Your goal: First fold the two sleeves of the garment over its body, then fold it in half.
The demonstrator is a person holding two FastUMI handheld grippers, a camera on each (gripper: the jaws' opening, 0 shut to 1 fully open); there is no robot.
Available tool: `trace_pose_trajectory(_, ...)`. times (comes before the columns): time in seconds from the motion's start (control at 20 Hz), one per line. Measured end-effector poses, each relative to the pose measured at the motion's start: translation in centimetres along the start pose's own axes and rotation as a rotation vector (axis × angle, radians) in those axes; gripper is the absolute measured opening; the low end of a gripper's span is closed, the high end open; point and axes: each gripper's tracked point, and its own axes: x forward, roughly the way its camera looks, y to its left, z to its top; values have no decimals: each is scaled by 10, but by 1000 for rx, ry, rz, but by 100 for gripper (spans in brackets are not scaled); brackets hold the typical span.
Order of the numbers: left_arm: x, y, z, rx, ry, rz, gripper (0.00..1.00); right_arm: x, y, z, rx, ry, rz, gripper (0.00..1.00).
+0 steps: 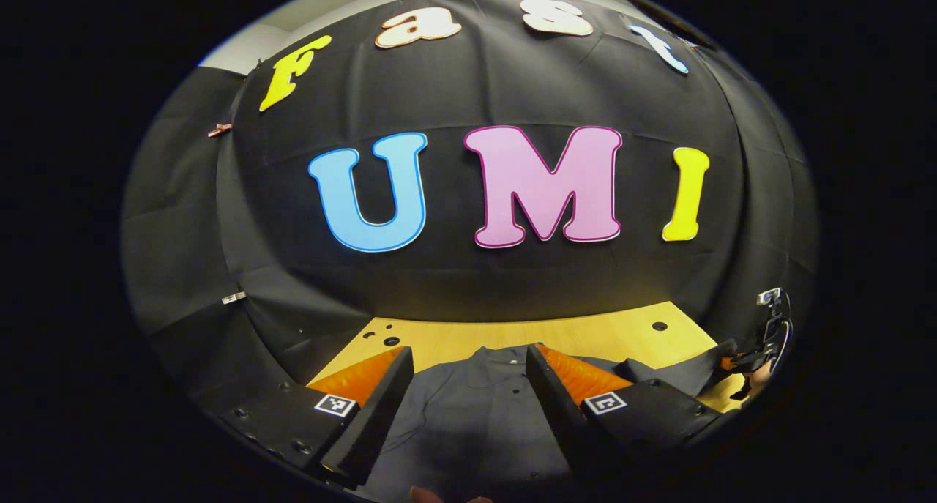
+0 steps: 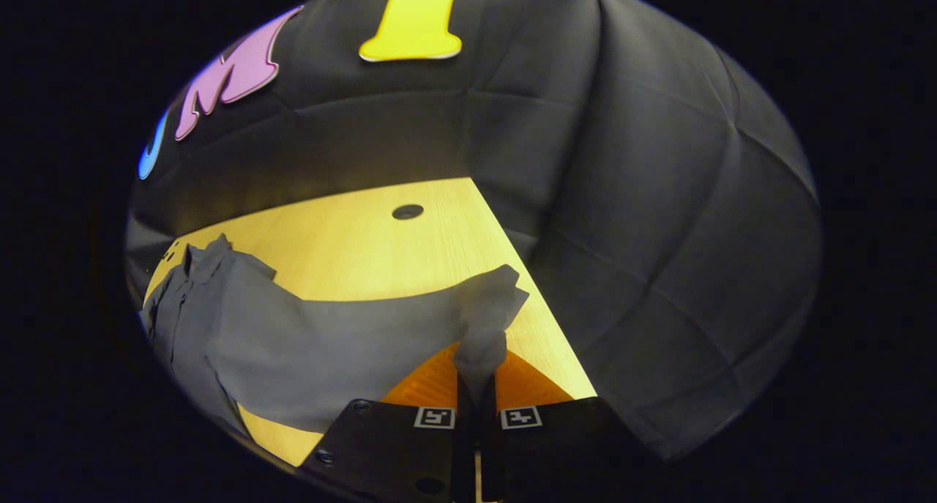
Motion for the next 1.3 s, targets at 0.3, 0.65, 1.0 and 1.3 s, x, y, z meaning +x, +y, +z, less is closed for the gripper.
trace_pose_trajectory(0.3,-7,53,2,-17,-69,-53,98,-101,29,76,-8,-193,-9,8)
trace_pose_trajectory(0.65,-15,150,-19,-28,-110,-112,97,-214,126,147,-66,-347,-7,8)
trace_pose_trajectory(1.0,-20,244,-45,-11,-136,-132,97,-253,274,167,-136,-406,73,7)
trace_pose_trajectory(1.3,-14,311,-67,-17,-135,-74,98,-246,397,132,-173,-371,204,8)
